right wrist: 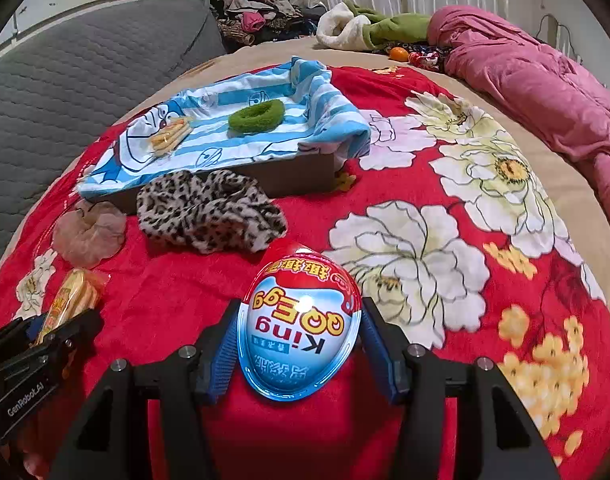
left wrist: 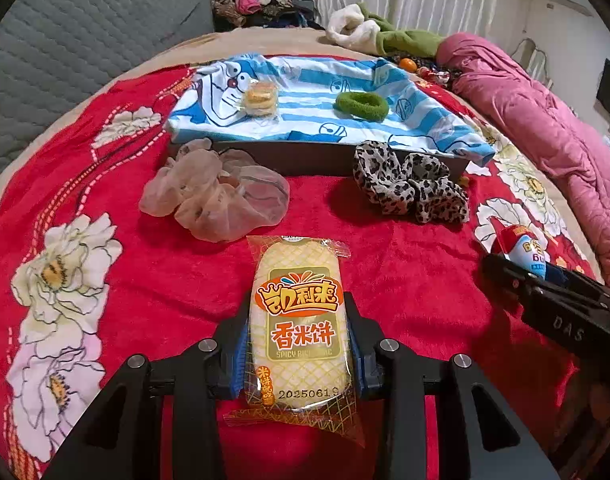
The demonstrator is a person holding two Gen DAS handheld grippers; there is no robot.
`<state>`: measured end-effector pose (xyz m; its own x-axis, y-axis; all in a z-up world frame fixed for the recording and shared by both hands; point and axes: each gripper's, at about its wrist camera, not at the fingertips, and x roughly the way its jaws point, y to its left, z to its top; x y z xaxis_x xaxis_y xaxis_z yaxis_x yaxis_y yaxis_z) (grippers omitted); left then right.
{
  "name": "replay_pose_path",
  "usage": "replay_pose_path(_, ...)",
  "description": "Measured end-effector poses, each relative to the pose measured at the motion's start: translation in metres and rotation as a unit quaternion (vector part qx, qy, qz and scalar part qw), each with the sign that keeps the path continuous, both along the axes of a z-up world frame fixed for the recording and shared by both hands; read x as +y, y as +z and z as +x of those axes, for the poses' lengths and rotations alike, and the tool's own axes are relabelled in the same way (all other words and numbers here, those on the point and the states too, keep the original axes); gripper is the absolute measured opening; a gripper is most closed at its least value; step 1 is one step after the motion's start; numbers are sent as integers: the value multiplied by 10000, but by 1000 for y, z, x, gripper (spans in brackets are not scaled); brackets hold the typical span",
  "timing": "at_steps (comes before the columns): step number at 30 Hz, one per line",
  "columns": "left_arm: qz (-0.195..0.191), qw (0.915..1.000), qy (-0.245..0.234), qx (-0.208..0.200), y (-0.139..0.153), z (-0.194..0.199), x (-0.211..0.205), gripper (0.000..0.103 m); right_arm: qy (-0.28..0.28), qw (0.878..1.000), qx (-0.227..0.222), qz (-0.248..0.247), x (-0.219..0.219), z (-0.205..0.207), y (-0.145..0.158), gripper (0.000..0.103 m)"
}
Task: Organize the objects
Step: 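Lift rice-cake pack with left tool while right tool lifts King Egg toward tray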
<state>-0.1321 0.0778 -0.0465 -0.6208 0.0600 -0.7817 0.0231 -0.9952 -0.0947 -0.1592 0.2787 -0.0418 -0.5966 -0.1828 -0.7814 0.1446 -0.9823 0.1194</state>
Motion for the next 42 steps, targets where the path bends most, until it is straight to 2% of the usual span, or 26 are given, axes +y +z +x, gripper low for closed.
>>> replay_pose_path(7,-122,9997,77,176,12,15,-7,40,96,9999,90,3,-10,22,10,57)
replay_pose_path(28,-60,9959,270,859,75,68,-28,40,266,9955,907,-60,-36,91,86,57)
replay_pose_path(42,-106,9938,313,1066,91,86,-32,40,332,9934,1095,-60,-45,113,104,57)
